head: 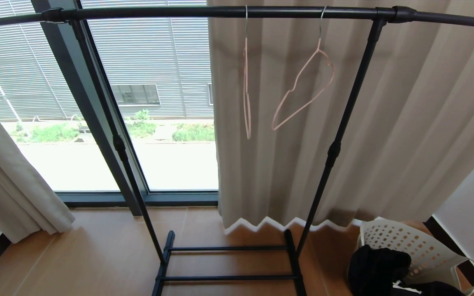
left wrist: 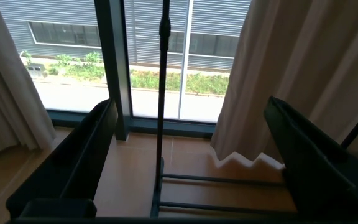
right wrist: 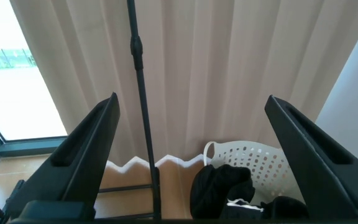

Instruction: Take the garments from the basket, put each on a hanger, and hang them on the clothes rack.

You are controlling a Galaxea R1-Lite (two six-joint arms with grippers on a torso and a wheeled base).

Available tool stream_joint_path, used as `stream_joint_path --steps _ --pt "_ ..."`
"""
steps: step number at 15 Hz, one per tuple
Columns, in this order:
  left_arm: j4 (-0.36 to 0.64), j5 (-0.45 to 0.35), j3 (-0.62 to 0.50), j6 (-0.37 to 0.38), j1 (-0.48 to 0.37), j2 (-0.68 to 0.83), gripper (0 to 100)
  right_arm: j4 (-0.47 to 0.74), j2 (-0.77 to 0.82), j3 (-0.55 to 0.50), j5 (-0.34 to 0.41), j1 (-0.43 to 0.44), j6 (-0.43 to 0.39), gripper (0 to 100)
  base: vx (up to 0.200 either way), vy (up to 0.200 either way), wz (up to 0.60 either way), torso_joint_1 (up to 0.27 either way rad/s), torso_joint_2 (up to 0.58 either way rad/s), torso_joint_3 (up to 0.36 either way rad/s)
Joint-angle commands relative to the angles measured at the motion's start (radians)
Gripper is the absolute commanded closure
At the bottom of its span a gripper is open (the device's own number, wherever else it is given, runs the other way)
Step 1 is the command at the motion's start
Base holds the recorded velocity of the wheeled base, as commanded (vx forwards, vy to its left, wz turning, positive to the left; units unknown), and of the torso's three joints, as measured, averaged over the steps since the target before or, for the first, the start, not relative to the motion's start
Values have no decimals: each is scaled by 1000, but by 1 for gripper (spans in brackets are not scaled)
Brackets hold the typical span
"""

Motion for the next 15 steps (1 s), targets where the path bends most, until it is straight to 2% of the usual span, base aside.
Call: stream_joint_path --steps 1,7,15 --pt "0 1 0 0 0 1 0 0 1 0 0 0 0 0 0 0 0 -154 447 281" --pt "0 1 0 0 0 1 0 0 1 0 0 0 0 0 0 0 0 -49 161 107" --pt "0 1 0 0 0 1 0 0 1 0 0 0 0 0 0 0 0 -117 447 328"
